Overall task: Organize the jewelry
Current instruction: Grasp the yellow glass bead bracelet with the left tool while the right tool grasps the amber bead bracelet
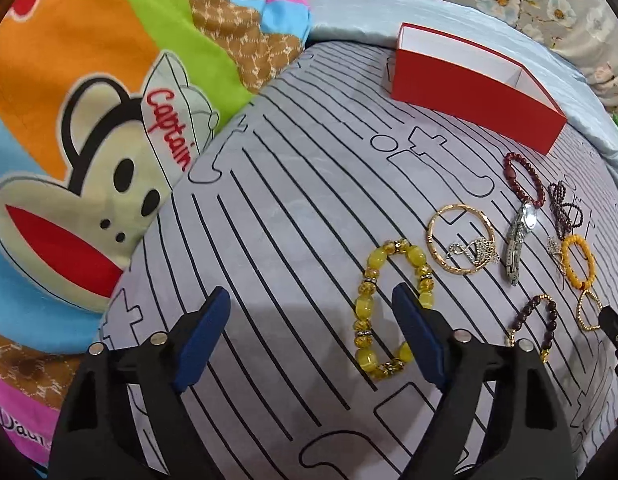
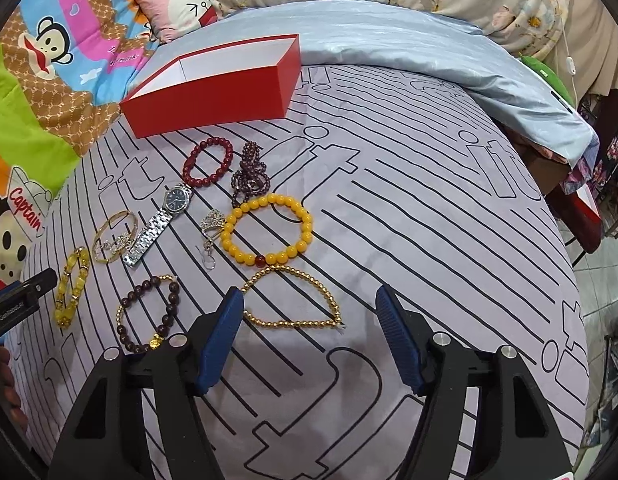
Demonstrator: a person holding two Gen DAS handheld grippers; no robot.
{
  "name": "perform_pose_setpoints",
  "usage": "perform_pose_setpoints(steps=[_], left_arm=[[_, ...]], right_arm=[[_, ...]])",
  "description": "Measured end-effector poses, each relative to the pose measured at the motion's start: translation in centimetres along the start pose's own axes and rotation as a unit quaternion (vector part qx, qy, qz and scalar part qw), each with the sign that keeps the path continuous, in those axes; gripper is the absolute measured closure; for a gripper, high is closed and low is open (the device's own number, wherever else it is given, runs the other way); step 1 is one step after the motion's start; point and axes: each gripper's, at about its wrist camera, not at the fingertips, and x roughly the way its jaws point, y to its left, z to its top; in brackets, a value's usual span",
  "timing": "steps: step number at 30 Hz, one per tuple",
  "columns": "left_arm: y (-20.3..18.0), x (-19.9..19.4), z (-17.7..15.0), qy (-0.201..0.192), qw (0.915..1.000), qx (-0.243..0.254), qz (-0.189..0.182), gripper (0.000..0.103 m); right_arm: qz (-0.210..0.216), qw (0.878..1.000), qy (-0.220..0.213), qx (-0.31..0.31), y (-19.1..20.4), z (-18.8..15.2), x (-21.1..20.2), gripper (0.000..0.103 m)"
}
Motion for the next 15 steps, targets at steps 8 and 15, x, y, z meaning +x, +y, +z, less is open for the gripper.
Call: perform_pose_setpoints(steps=[8,15], left_arm=[[-1.1,1.3,-0.1,0.014,0.9997,0.012,-0.017,0.038],[-2.4,1.9,0.1,0.011,0.9991,0.031,-0.028,0.058]], right_arm=[[0.001,1.0,0.006,-0.007,0.7,0.3,0.6,0.038],[0.0,1.0,0.0,-0.01,0.8,1.6,1.3,0.038]])
